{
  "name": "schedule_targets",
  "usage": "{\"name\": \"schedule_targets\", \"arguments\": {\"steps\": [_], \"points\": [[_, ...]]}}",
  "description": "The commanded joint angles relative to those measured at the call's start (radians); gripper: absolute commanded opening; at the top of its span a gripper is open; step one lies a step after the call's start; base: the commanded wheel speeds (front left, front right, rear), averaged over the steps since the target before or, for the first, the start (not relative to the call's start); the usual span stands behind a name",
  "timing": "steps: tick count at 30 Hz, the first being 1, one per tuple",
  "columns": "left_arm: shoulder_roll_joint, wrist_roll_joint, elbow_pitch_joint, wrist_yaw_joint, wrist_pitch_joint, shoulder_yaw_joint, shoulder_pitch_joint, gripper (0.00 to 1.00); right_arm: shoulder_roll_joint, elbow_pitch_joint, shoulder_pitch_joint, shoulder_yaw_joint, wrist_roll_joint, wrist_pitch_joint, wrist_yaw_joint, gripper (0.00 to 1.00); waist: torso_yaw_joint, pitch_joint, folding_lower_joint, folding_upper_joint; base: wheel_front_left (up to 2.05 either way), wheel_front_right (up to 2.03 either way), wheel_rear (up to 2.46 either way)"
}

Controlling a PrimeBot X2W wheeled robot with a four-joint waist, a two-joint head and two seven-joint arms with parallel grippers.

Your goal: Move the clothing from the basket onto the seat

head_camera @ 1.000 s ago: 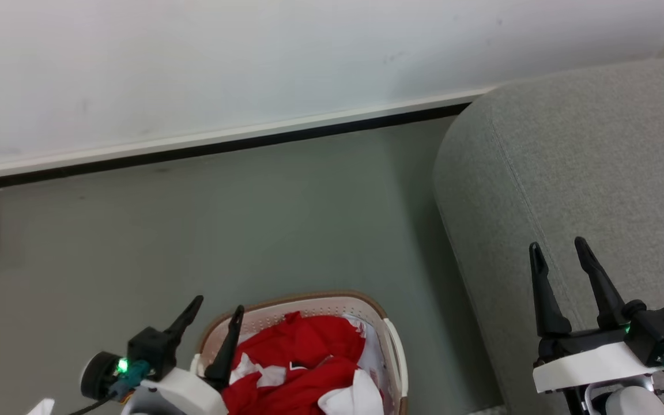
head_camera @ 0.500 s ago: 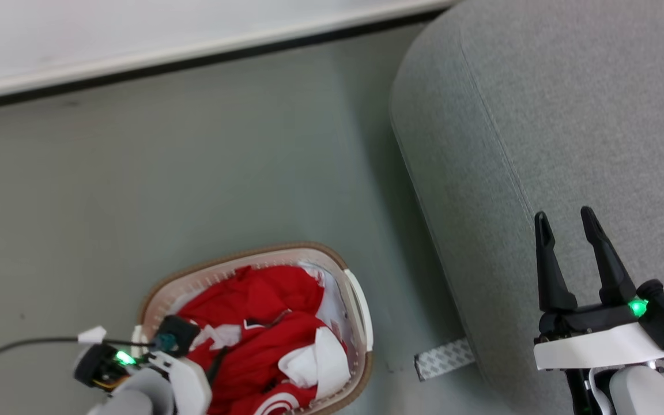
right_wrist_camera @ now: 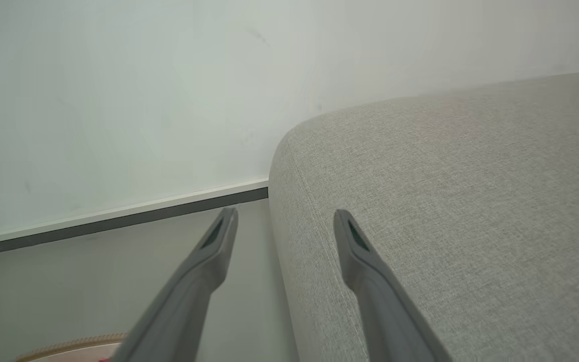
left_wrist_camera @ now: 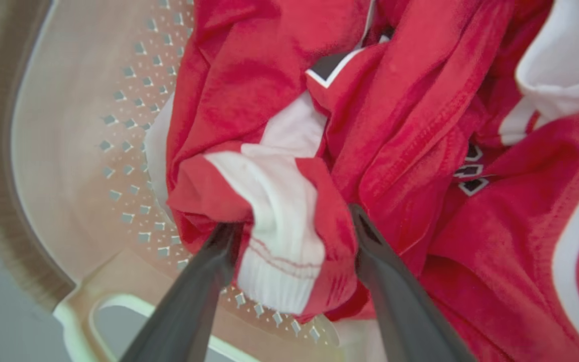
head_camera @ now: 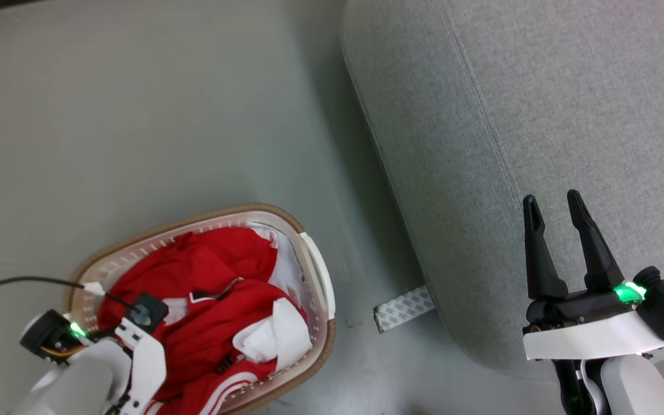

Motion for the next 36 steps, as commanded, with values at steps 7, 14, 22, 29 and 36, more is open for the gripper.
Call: {"name": "schedule_targets", "arguments": {"steps": [7,14,22,29,36], "points": [[0.027,0.021,0.048,0.002,0.019,-0.11,-0.086,0.63,-0.001,-0.022,-0.02,0.019,0.035,-0.002,-0.002,1.0,-0.043,0.087,-0.0001,-0.0001,0.0,0.0,0.0],[0.002,-0.004,0.073,0.002,0.003,-0.137,-0.088,0.0,-0.001,-0.011,-0.017,0.022,0.027,-0.002,-0.002,1.0,-0.038,0.076,-0.0001,-0.0001,0.0,0.0,0.0],[-0.04,-0.041,0.093,0.002,-0.041,-0.141,-0.082,0.0,-0.001,0.001,-0.022,0.012,-0.009,-0.002,-0.002,1.0,-0.002,0.025,-0.0001,-0.0001,0.0,0.0,0.0],[-0.128,-0.098,0.1,0.002,-0.145,-0.114,-0.041,0.0,-0.002,0.042,-0.005,-0.022,-0.071,-0.002,-0.002,1.0,0.087,-0.118,-0.0001,-0.0001,0.0,0.0,0.0],[-0.205,-0.194,0.059,0.002,-0.222,-0.092,0.012,0.0,-0.002,0.08,0.012,-0.059,-0.114,-0.002,-0.002,1.0,0.197,-0.281,-0.0001,-0.0001,0.0,0.0,0.0]]}}
